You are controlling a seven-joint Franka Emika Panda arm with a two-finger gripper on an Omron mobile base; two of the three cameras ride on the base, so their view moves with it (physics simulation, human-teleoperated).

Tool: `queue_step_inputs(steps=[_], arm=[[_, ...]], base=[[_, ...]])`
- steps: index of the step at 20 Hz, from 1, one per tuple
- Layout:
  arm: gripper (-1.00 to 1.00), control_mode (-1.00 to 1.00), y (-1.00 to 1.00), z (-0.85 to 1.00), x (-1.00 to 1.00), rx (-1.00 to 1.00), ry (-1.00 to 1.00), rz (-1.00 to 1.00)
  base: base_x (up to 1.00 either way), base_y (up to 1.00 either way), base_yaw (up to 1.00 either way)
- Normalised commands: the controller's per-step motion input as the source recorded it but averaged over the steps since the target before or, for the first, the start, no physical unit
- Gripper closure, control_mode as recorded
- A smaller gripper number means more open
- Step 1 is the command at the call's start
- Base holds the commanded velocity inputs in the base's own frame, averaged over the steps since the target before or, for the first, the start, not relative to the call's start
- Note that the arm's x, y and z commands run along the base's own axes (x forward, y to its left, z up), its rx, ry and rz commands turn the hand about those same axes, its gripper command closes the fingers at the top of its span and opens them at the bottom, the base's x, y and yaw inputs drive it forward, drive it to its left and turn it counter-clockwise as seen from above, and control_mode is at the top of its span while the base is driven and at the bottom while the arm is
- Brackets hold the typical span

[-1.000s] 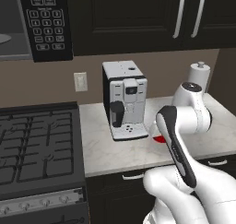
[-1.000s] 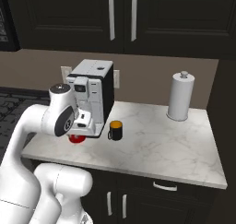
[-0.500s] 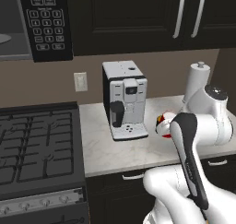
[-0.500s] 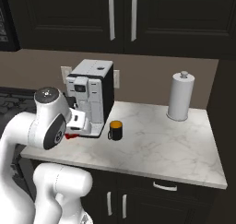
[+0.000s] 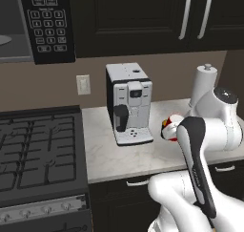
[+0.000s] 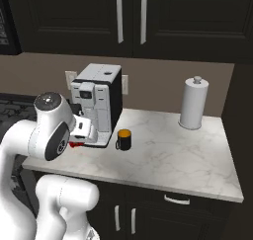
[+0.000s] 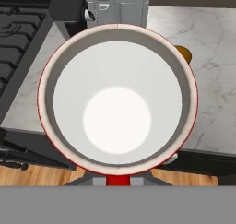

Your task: Pick the mug from the counter and place it inside the microwave. Then close the microwave.

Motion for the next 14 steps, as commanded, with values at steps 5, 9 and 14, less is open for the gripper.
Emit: queue_step_inputs(steps=[5, 9, 14], arm=[[1.0, 1.0, 0.0, 0.0, 0.0, 0.0, 0.0, 0.0], [1.0, 1.0, 0.0, 0.0, 0.0, 0.0, 0.0, 0.0], [1.0, 1.0, 0.0, 0.0, 0.0, 0.0, 0.0, 0.0]], base=[[-0.23, 0.02, 0.0], [-1.0, 0.53, 0.04], [-0.76, 0.92, 0.21]])
